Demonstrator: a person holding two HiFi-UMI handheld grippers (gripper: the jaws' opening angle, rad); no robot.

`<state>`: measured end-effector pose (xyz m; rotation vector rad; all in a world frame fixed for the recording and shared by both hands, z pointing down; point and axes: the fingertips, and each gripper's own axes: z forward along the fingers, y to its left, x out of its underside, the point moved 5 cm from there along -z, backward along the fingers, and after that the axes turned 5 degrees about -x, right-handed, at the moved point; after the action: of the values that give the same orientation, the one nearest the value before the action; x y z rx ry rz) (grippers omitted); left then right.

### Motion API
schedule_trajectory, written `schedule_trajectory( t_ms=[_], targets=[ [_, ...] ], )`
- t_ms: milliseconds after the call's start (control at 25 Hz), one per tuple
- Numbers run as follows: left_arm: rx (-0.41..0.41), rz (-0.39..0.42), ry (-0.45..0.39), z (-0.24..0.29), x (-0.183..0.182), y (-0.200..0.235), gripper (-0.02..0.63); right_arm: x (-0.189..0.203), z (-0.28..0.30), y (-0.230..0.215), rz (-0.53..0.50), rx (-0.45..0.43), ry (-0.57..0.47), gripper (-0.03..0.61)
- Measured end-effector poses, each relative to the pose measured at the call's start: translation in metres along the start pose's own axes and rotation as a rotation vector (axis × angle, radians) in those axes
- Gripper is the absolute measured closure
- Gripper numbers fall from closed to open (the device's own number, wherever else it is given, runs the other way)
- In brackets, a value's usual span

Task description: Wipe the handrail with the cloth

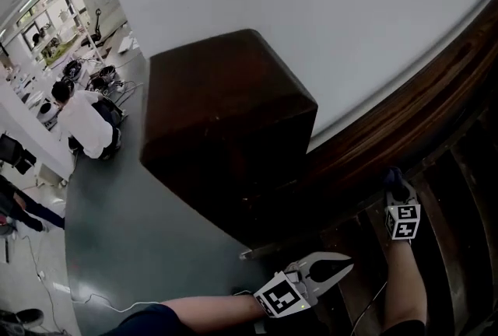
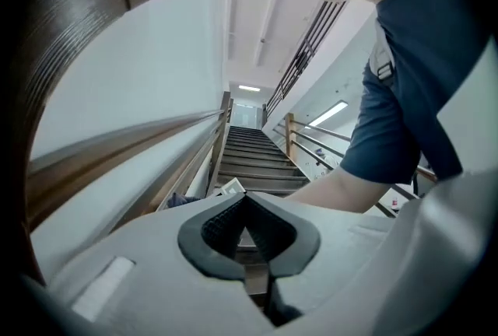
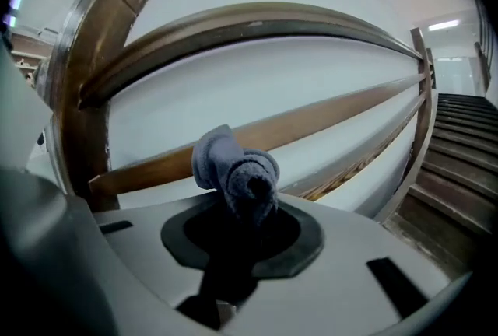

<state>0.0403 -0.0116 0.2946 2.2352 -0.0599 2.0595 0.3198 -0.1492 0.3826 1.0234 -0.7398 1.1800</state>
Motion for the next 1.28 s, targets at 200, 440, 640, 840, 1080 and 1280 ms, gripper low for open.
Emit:
schedule_trajectory(
  t_ms=[200, 440, 640, 840, 1080, 1280],
  targets=[
    [-0.019, -0.03, 0.012, -0.012, -0.079, -0.027, 0.612, -0.026, -0.068, 0.028, 0.045, -0.059, 0.035, 0.485],
    [-0.064, 0.022, 0.038, -0.048, -0.139, -0.035, 0.612, -0.074, -0.125, 0.076, -0.022, -0.159, 0.003, 0.485],
    [-0.14, 0.029, 0.054, -0.076, -0.17, -0.03, 0.612, -0.116, -0.162, 0.099, 0.01, -0.206, -0.058, 0.485],
    [-0.206, 0.032, 0.029, -0.102, -0.197, -0.026, 0.612, -0.154, -0.197, 0.14, 0.01, -0.28, -0.118, 0.485],
    [-0.264, 0.032, -0.016, -0.118, -0.206, -0.014, 0.612, -0.176, -0.215, 0.178, 0.049, -0.364, -0.191, 0.485],
    [-0.287, 0.022, -0.023, -0.129, -0.21, -0.004, 0.612, -0.204, -0.233, 0.206, 0.09, -0.434, -0.252, 0.485]
  ],
)
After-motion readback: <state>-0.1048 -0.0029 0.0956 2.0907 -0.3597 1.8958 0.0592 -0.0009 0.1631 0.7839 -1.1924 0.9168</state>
